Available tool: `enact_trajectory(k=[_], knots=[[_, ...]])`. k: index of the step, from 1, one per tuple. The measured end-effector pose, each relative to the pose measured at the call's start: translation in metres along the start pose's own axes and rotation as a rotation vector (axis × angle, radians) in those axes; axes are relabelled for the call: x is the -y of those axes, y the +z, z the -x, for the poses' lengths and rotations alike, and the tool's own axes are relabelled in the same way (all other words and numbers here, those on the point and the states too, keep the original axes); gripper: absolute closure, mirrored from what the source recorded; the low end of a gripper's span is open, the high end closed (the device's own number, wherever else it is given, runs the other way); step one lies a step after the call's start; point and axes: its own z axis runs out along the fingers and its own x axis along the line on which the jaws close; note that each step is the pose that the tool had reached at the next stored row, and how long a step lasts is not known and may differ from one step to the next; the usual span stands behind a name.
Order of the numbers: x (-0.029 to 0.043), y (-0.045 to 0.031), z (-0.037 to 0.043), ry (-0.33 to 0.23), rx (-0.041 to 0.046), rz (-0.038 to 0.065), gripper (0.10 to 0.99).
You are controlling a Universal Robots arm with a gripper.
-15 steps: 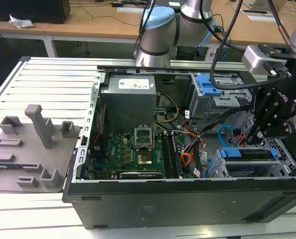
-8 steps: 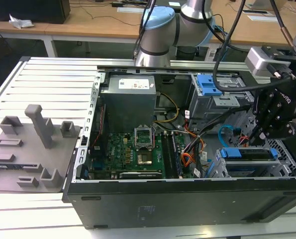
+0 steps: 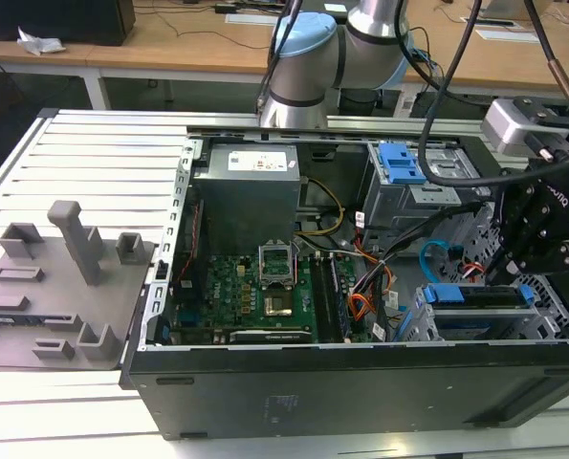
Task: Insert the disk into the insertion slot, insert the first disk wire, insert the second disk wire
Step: 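Insert the first disk wire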
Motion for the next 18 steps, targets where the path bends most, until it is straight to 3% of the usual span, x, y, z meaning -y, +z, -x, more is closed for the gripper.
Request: enact_trajectory(k=[18], knots=[[0.006, 0.0113, -0.0037, -0.001, -0.001, 0.0, 0.918]])
